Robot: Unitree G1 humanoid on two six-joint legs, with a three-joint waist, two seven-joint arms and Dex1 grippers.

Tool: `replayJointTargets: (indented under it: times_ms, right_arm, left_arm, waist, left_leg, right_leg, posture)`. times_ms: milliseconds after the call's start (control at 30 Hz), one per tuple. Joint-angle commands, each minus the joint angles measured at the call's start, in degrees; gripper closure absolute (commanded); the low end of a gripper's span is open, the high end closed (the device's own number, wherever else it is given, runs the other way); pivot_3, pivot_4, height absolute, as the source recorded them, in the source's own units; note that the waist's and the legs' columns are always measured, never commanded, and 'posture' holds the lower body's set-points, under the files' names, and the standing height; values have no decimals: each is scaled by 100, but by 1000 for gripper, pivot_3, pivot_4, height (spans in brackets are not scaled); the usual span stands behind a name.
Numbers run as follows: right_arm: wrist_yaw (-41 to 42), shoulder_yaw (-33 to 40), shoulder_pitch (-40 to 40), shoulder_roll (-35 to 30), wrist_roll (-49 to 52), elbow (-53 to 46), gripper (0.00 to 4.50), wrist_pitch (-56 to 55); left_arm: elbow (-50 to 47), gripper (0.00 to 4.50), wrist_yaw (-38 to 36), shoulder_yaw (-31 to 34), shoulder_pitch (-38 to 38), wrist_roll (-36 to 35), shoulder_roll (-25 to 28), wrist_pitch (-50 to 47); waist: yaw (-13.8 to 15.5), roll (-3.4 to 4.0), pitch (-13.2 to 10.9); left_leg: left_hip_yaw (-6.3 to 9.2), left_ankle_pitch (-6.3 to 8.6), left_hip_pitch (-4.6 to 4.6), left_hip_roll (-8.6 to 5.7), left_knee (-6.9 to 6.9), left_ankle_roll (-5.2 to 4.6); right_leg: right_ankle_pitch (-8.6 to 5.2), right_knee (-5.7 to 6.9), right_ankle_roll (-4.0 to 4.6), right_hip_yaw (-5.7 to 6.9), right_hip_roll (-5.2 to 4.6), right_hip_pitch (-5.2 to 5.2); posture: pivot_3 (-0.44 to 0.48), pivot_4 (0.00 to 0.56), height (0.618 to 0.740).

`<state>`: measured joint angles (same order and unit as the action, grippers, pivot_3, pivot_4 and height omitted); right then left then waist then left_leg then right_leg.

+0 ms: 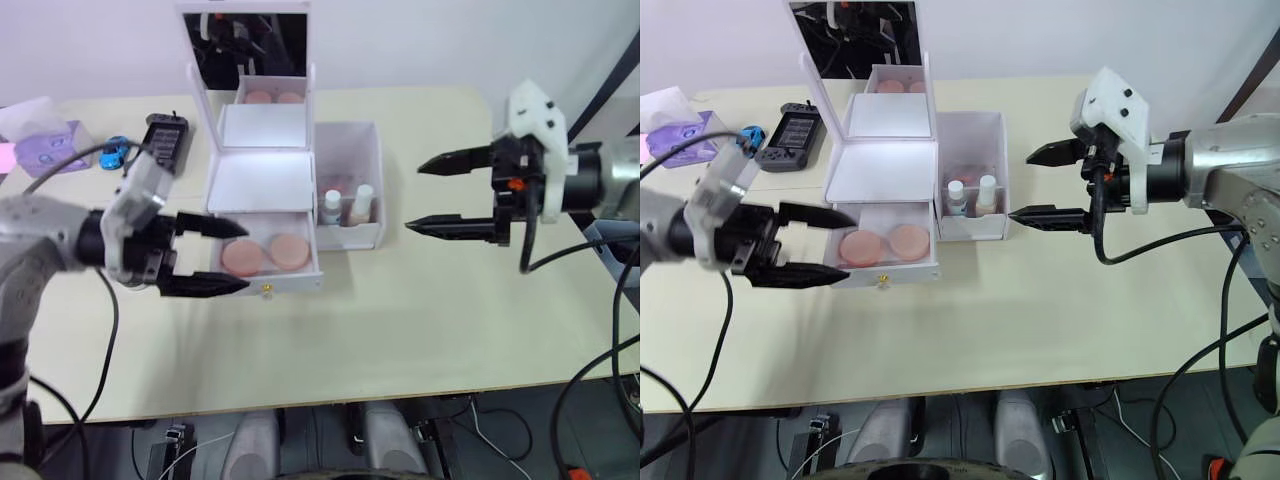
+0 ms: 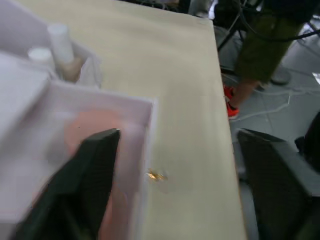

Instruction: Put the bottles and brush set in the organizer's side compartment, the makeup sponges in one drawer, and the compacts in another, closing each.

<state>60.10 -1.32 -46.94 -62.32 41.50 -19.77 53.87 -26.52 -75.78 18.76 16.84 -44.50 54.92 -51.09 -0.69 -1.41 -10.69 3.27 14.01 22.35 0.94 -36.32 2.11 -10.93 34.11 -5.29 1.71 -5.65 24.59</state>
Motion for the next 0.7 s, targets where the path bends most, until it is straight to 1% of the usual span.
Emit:
replayJointTargets:
  times_ms: [33,100,133,167,267,400,533,700]
  right_arm:
    - [213,-35,-207,28,-227,144,0,-286]
    - [282,-91,-254,72,-298,217,0,-341]
    - [313,-123,-272,96,-342,245,0,-376]
    - [333,-153,-290,126,-383,266,0,-398]
    - [388,-191,-318,170,-469,302,0,-424]
    - [422,-139,-308,183,-483,241,0,-336]
    - [393,-63,-278,147,-465,167,0,-226]
    - [336,38,-251,107,-425,43,0,-79]
  left_arm:
    - [-766,2557,436,818,-915,-511,-261,-48]
    - [-981,3677,578,1019,-1503,-541,-412,80]
    - [-1053,4130,673,1094,-1838,-494,-547,188]
    - [-1096,4390,754,1141,-2192,-420,-693,304]
    - [-1118,4390,938,1073,-2937,-111,-1049,801]
    - [-1044,4390,1277,758,-3301,226,-1433,1336]
    - [-882,4390,1602,436,-3287,454,-1709,1702]
    - [-597,4390,1915,22,-2985,692,-1833,1979]
  waist:
    - [-2,0,0]
    - [-1,-2,1]
    - [4,-2,1]
    - [1,-1,1]
    - [-7,-1,2]
    - [19,-1,2]
    - [3,0,3]
    - [8,1,3]
  left_leg:
    - [-1,0,1,0,-1,0]
    - [1,0,1,-1,-3,0]
    - [0,0,1,0,-3,1]
    - [1,0,1,-1,-4,0]
    - [-1,0,-4,0,-2,0]
    - [1,0,-4,1,-6,1]
    - [0,1,1,1,-21,1]
    - [1,1,2,1,-23,1]
  right_leg:
    - [0,-2,0,-2,0,-1]
    - [0,-3,1,-1,0,-3]
    - [1,-3,1,-1,0,-3]
    - [1,-1,2,-1,0,-3]
    - [3,-2,5,-2,1,-3]
    - [5,-1,10,-1,4,-3]
    - [5,-4,10,-2,4,-6]
    - [6,-1,11,-1,4,-5]
  posture:
    - [0,150,740]
    - [0,150,740]
    - [0,150,740]
    - [0,150,740]
    - [0,150,740]
    - [0,150,740]
    - [0,150,740]
    - [0,150,740]
